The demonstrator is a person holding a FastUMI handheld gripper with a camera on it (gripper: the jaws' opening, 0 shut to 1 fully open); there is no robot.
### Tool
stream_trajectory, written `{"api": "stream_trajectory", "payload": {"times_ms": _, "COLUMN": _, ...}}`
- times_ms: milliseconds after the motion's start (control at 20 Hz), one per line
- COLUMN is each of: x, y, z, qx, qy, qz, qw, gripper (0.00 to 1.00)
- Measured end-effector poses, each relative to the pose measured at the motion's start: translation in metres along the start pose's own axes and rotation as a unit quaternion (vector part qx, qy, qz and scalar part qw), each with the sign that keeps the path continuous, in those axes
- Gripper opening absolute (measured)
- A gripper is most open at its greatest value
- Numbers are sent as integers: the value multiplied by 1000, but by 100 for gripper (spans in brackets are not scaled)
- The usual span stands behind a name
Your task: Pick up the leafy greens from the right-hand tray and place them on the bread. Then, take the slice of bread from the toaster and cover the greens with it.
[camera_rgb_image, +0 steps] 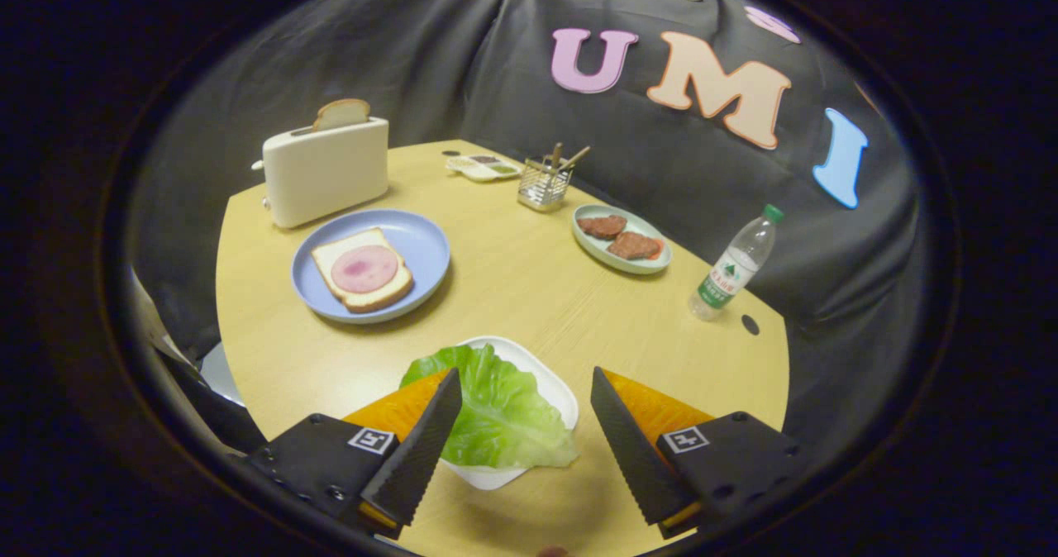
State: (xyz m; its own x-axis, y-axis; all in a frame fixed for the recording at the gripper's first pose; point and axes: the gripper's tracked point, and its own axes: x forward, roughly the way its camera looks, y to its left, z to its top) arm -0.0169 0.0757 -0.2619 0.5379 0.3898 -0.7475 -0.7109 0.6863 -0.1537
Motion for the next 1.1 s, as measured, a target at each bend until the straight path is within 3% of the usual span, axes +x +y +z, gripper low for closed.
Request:
{"api": "stream_trajectory", "payload": {"times_ms": 400, "x": 30, "y": 21, "z": -31, "qx": -11, "qy": 59, "qz": 46, "qw": 997, "gripper": 100}}
{"api": "stream_trajectory", "payload": {"times_ms": 750, "x": 48, "y": 27, "z": -52, "qx": 5, "qy": 99, "qz": 50, "qw": 994, "gripper": 100}}
{"api": "stream_trajectory", "payload": {"times_ms": 950, "x": 50, "y": 37, "z": -57, "qx": 54, "qy": 114, "qz": 67, "qw": 990, "gripper": 98}}
{"api": "stream_trajectory", "payload": {"times_ms": 1000, "x": 51, "y": 39, "z": -59, "qx": 75, "qy": 119, "qz": 73, "qw": 987, "gripper": 97}}
{"api": "stream_trajectory", "payload": {"times_ms": 1100, "x": 51, "y": 37, "z": -60, "qx": 91, "qy": 120, "qz": 69, "qw": 986, "gripper": 81}}
